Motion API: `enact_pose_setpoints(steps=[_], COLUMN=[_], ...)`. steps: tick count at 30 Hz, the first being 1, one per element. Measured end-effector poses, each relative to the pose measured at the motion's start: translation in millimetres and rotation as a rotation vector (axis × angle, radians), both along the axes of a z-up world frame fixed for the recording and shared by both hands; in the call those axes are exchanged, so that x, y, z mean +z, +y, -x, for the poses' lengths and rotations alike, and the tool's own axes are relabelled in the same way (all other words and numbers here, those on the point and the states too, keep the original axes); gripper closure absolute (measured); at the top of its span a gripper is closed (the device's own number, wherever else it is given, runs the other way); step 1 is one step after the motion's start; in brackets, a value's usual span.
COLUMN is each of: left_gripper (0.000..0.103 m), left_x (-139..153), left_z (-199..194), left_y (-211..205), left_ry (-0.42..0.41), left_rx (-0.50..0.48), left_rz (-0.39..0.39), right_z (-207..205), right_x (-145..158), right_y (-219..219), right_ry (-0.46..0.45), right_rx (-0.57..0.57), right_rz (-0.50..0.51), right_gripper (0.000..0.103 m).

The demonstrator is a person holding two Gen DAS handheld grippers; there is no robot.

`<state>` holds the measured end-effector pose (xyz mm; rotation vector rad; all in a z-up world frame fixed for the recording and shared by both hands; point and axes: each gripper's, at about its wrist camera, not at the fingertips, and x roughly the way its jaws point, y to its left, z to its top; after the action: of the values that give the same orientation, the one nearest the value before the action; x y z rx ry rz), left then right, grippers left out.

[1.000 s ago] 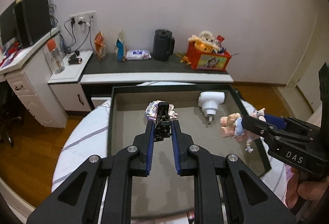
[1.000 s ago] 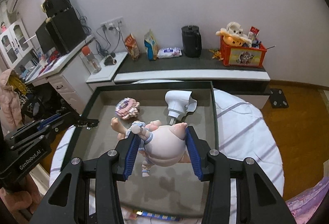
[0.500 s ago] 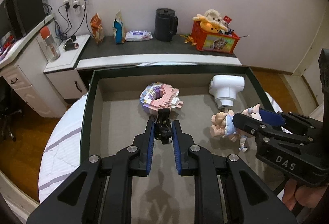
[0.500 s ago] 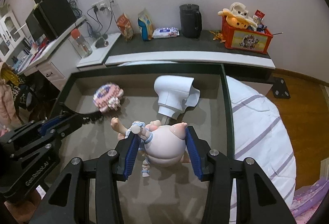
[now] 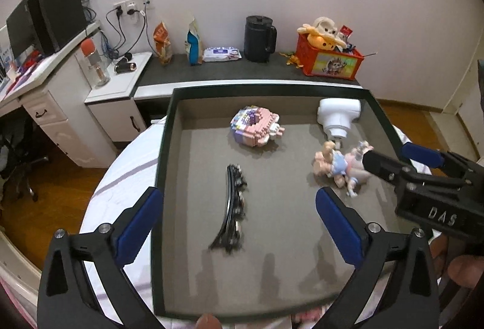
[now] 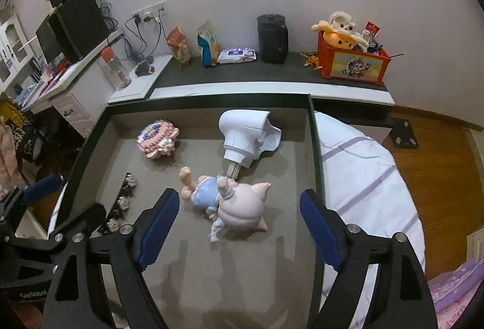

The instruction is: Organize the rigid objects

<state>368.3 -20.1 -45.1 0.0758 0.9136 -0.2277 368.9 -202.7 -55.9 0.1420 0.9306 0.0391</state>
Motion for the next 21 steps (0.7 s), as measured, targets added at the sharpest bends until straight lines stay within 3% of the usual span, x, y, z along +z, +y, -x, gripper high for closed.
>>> enact_pose_setpoints(steps=[11,21], left_gripper=[0.001,0.001], left_x=[40,41], left_z=[82,152], left_y=[27,60], left_ry=[-0.082,-0.095], left_rx=[0.013,0.062], left_rz=[0.035,0.091], right_z=[78,160], right_x=[45,69], right_y=[17,32], right_ry=[-0.108,-0.181], right_rx=[0.001,0.013], right_rz=[-0.013,-0.004], right_gripper=[0.018,0.018])
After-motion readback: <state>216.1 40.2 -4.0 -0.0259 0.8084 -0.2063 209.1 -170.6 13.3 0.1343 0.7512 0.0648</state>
